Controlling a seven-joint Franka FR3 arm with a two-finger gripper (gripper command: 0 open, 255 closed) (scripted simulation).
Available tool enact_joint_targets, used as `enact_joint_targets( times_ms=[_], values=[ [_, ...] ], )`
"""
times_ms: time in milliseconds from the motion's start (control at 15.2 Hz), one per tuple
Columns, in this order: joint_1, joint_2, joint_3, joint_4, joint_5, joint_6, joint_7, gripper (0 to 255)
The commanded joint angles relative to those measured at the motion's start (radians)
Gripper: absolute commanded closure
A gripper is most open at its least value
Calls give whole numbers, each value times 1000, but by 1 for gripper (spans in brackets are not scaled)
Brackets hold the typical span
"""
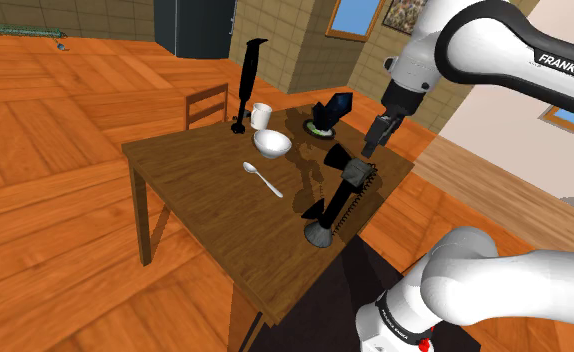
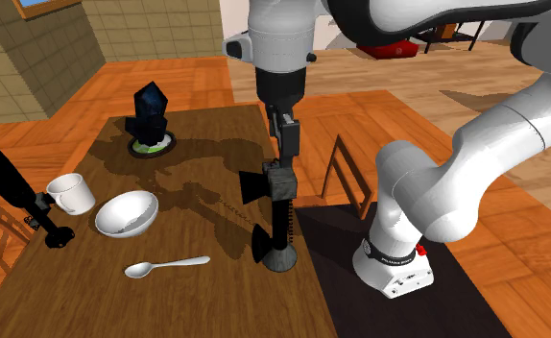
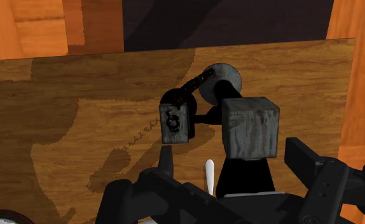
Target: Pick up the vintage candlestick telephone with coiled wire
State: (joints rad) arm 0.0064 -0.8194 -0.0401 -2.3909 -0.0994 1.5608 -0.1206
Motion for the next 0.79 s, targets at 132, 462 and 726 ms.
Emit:
enact_joint_targets(
  times_ms=[132, 462, 726],
  values=[
    [6, 31, 5, -23, 55, 30, 45, 0],
    [10, 44, 7, -78, 84, 86, 68, 0],
    [10, 39, 6, -143, 83, 146, 68, 0]
  ],
)
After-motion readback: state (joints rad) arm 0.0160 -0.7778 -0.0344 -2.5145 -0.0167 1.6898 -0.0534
